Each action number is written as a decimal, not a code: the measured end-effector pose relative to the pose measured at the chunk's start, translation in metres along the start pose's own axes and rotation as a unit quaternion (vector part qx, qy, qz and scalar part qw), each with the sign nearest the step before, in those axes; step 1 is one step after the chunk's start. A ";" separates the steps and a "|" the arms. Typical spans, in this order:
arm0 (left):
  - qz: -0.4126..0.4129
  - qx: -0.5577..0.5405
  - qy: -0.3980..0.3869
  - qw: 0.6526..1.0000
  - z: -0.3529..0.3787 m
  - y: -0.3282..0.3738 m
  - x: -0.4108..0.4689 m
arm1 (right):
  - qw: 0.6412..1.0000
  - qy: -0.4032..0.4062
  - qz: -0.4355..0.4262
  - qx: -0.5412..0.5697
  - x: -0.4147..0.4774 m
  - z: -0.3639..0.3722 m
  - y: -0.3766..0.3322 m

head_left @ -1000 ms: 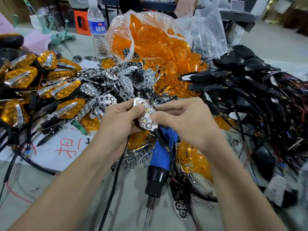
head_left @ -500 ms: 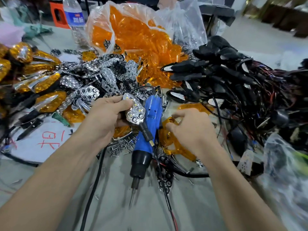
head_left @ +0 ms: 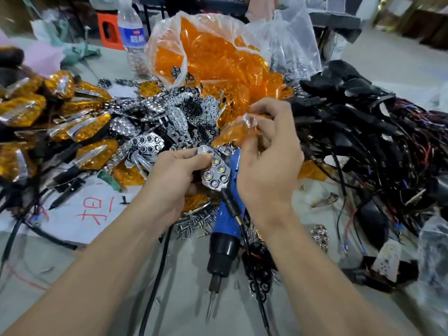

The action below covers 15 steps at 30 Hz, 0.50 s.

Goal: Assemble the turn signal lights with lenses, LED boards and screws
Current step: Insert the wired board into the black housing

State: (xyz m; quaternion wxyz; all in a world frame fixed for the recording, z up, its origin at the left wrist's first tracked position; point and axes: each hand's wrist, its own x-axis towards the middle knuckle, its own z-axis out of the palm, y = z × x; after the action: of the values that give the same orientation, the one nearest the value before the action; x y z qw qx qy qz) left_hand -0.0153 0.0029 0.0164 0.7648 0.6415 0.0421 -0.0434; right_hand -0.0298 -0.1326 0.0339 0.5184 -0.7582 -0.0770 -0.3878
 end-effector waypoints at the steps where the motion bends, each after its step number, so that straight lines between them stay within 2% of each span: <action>1: 0.003 -0.006 0.004 1.000 -0.001 0.001 0.001 | 0.999 -0.021 -0.019 -0.025 -0.007 0.001 0.003; 3: 0.004 -0.014 0.023 1.000 -0.005 0.002 0.004 | 0.994 -0.082 -0.030 -0.070 -0.020 -0.002 0.012; 6: 0.010 -0.005 0.050 0.999 -0.011 0.003 0.008 | 0.975 -0.208 0.048 -0.060 -0.026 -0.009 0.020; 8: 0.022 0.003 0.065 0.998 -0.013 0.002 0.008 | 0.962 -0.257 0.091 -0.024 -0.022 -0.012 0.019; 11: 0.048 0.006 0.069 0.996 -0.013 0.001 0.007 | 0.949 -0.278 0.126 0.079 -0.016 -0.014 0.016; 15: 0.072 0.028 0.055 0.995 -0.013 0.000 0.006 | 0.957 -0.224 0.133 0.126 -0.015 -0.011 0.015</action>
State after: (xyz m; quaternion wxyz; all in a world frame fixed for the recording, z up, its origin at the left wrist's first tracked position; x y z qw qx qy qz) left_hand -0.0099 0.0157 0.0139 0.7444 0.6652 0.0360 0.0460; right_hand -0.0377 -0.1440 0.0145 0.6262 -0.7575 -0.1382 -0.1226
